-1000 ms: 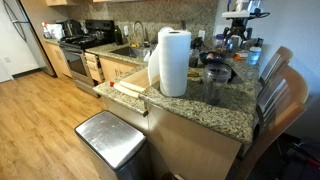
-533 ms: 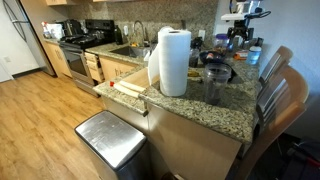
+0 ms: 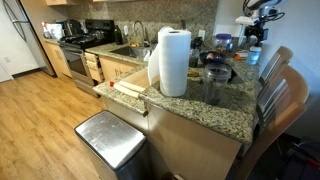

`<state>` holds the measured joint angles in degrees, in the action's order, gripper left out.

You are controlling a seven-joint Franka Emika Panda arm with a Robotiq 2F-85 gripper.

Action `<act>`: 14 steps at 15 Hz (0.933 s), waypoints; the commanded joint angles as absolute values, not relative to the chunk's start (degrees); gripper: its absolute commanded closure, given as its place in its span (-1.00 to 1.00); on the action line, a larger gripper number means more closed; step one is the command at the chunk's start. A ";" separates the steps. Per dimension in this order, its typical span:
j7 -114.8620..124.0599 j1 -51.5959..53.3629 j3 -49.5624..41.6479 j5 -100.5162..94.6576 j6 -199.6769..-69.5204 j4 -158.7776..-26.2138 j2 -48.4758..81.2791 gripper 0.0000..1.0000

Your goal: Pick the white bottle and the glass bottle and put them in the bowl

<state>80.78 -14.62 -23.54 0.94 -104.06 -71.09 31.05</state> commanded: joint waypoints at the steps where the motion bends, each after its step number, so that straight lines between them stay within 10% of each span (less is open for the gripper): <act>1: 83.45 -18.64 -28.59 -1.58 -111.30 -73.70 32.42 -1.00; 14: 81.60 -16.64 -27.35 -0.35 -108.41 -72.31 32.02 -1.00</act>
<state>81.60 -16.64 -27.35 -0.35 -108.41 -72.31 32.03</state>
